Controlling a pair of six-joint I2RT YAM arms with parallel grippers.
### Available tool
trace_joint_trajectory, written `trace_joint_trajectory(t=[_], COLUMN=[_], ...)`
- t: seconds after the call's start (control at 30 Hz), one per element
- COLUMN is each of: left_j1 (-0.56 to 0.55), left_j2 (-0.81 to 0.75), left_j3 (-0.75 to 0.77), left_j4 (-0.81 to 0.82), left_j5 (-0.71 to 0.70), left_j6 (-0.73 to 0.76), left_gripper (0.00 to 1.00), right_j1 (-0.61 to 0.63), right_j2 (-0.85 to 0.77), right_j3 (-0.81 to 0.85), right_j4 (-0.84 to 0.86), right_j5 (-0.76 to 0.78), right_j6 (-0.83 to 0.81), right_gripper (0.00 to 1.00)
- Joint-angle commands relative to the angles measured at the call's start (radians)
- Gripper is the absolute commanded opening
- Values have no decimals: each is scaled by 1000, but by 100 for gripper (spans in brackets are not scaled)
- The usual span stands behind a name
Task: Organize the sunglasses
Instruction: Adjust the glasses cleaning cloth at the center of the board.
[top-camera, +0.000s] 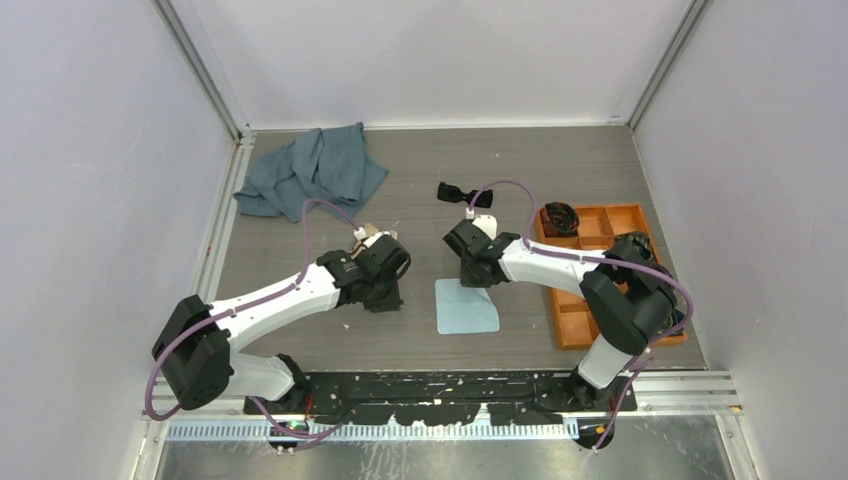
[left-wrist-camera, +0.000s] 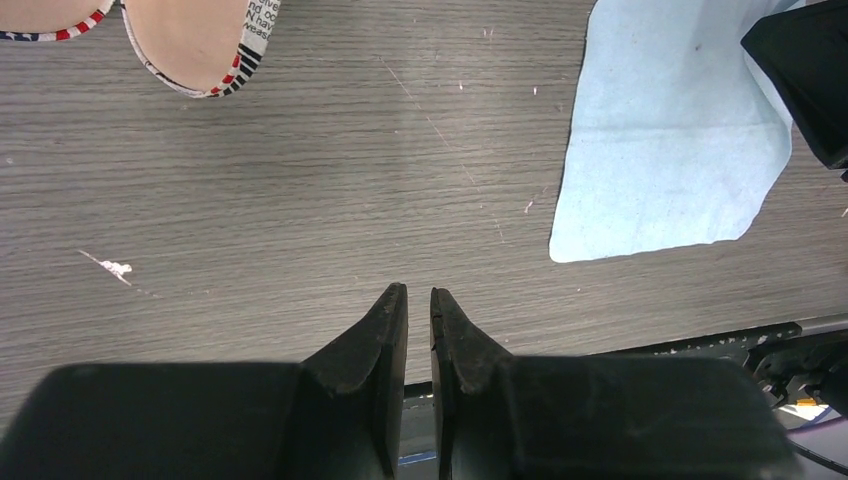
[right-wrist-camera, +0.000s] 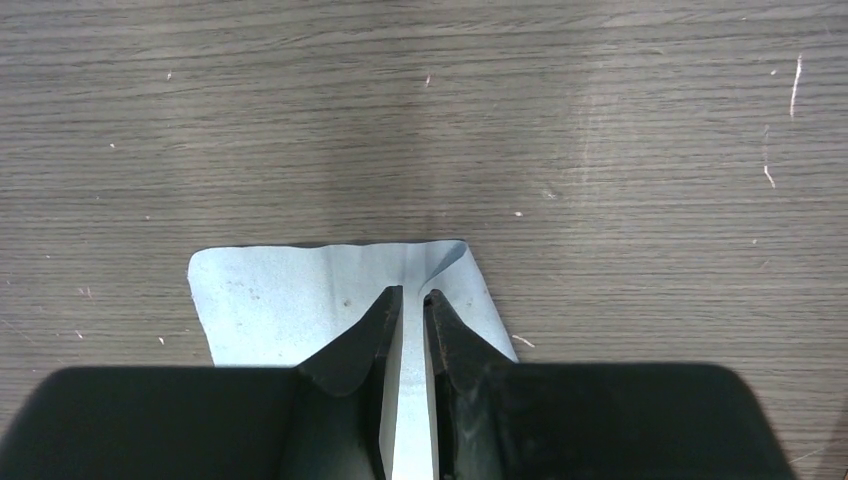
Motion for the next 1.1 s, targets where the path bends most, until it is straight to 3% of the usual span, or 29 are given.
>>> trace_joint_trajectory(t=[0.0, 0.33, 0.53, 0.93, 1.07], left_j1=[6, 5, 5, 5, 6], left_j2=[-18, -10, 17, 78, 160], left_j3=[-1, -3, 14, 49, 111], left_j4=[15, 27, 36, 77, 92], left_j5=[9, 19, 34, 54, 25], left_j6=[-10, -10, -7, 11, 24], left_gripper=[16, 16, 15, 16, 36], right_j1=[-7, -9, -10, -13, -24], right_j2=[17, 19, -4, -100, -93], right_j3=[4, -13, -26, -32, -26], right_j4=[14, 16, 17, 3, 4], right_j5=[25, 37, 46, 34, 26], right_j6=[-6, 5, 9, 12, 13], right_gripper=[20, 18, 1, 0, 0])
